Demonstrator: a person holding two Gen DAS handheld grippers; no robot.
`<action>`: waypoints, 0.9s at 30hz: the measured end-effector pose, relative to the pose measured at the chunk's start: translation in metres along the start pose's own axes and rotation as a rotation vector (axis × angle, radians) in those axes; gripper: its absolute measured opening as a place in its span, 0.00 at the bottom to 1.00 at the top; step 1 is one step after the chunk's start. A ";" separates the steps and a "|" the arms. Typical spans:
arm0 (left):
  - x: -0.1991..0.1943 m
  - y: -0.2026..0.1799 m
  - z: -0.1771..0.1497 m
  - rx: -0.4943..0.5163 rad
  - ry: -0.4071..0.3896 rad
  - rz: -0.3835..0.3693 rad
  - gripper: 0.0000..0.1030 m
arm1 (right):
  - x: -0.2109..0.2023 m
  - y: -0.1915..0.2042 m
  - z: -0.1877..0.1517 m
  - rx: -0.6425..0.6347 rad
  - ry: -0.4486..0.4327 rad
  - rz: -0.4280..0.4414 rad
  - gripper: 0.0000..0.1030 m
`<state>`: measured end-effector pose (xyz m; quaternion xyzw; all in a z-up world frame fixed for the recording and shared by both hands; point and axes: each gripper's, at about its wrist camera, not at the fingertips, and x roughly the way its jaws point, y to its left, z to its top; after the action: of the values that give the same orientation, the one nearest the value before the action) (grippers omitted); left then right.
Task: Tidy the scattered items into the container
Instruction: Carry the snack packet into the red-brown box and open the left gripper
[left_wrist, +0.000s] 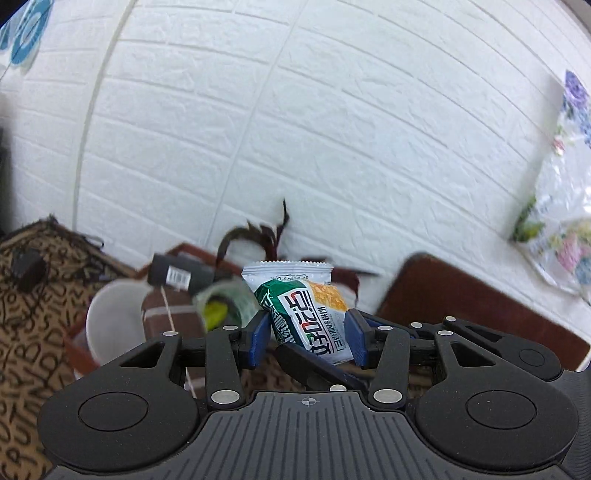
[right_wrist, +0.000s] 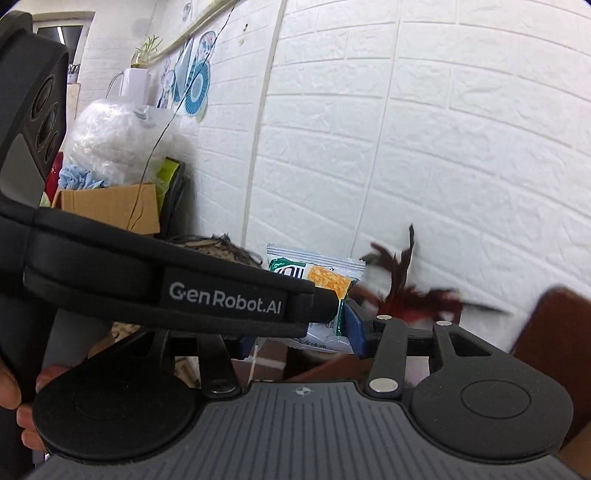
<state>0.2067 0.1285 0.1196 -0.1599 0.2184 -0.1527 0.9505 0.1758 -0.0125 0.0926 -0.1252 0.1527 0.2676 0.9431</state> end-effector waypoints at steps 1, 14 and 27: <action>0.007 0.003 0.008 -0.007 -0.009 -0.002 0.47 | 0.007 -0.007 0.005 0.005 -0.008 0.003 0.53; 0.121 0.040 0.044 -0.069 0.015 -0.011 0.53 | 0.113 -0.073 0.019 0.079 0.013 0.031 0.53; 0.193 0.071 0.036 -0.096 0.081 0.009 0.55 | 0.182 -0.103 -0.006 0.162 0.069 0.045 0.53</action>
<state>0.4049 0.1318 0.0531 -0.1978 0.2644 -0.1442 0.9328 0.3775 -0.0142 0.0387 -0.0542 0.2090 0.2712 0.9380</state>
